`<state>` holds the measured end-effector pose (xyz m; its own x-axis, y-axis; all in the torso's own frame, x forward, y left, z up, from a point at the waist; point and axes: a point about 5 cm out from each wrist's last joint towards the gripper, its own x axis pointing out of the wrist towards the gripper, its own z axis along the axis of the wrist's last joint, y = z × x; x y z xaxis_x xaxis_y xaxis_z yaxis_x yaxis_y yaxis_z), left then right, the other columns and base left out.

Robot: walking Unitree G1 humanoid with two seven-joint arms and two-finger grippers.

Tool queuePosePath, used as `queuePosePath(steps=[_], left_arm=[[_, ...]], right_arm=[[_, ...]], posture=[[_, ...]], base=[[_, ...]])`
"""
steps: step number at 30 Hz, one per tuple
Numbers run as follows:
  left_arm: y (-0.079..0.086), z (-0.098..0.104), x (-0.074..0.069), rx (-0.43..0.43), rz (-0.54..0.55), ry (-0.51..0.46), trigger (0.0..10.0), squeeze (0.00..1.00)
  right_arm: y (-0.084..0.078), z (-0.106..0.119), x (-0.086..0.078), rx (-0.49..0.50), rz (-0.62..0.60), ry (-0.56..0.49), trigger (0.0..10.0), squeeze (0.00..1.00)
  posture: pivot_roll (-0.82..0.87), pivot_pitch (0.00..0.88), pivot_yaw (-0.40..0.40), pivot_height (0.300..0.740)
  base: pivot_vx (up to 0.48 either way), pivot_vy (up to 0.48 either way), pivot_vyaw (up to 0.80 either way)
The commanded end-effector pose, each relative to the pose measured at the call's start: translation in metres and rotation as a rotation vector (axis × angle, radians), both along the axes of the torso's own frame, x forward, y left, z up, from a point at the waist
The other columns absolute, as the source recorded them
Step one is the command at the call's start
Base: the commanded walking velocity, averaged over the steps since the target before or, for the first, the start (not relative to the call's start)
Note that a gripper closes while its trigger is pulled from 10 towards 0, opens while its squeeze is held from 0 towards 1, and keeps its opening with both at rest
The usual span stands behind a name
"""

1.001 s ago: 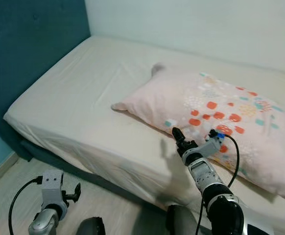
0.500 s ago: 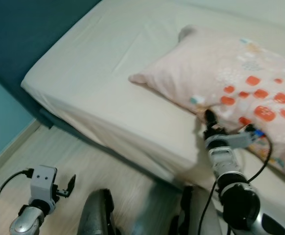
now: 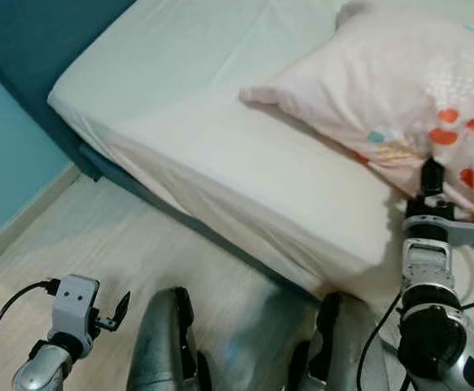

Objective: Clean up the room

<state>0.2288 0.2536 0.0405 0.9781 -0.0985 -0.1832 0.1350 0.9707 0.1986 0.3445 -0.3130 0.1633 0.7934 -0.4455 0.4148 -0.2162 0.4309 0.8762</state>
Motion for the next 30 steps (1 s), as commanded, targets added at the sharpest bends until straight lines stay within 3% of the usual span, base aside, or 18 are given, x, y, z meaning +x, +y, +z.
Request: queuePosePath(steps=[1, 7, 8, 9, 19, 24, 26, 30], left_arm=[[0.004, -0.009, -0.011, 0.019, 0.003, 0.066, 10.0, 0.00], [0.002, -0.008, -0.012, 0.026, -0.009, 0.075, 10.0, 0.00], [0.002, -0.008, -0.012, 0.028, -0.012, 0.075, 10.0, 0.00], [0.002, -0.007, -0.011, 0.030, -0.014, 0.075, 10.0, 0.00], [0.006, 0.001, -0.002, 0.047, -0.004, 0.060, 10.0, 0.00], [0.008, 0.002, 0.002, 0.050, 0.002, 0.054, 10.0, 0.00], [0.008, 0.002, 0.004, 0.049, 0.003, 0.052, 10.0, 0.00], [-0.001, 0.003, 0.017, 0.031, 0.003, 0.032, 10.0, 0.00]], right_arm=[[-0.014, 0.002, -0.009, 0.019, -0.059, -0.038, 10.0, 0.00], [-0.012, 0.022, 0.002, -0.005, -0.012, -0.067, 10.0, 0.00], [-0.011, 0.027, 0.005, -0.017, 0.005, -0.069, 5.8, 0.00], [-0.011, 0.035, 0.009, -0.027, 0.017, -0.060, 0.0, 0.00], [-0.019, 0.056, 0.018, -0.057, 0.022, 0.053, 0.0, 0.00], [-0.026, 0.068, 0.016, -0.078, 0.012, 0.033, 0.0, 0.00], [-0.028, 0.073, 0.016, -0.098, 0.012, 0.034, 0.0, 0.00], [-0.027, 0.075, 0.019, -0.228, 0.032, 0.141, 0.0, 0.00]], posture=[[0.29, 0.452, 0.062, 0.435], [0.29, 0.450, 0.062, 0.435], [0.28, 0.450, 0.063, 0.435], [0.28, 0.450, 0.063, 0.435], [0.27, 0.435, 0.045, 0.435], [0.26, 0.418, 0.041, 0.435], [0.25, 0.406, 0.037, 0.435], [0.22, 0.358, 0.018, 0.435]], base=[[0.000, 0.000, 0.00], [0.000, 0.000, 0.00], [0.000, 0.000, 0.00], [0.000, 0.000, 0.00], [0.000, 0.000, 0.00], [0.000, 0.000, 0.00], [0.000, 0.000, 0.00], [0.000, 0.000, 0.00]])
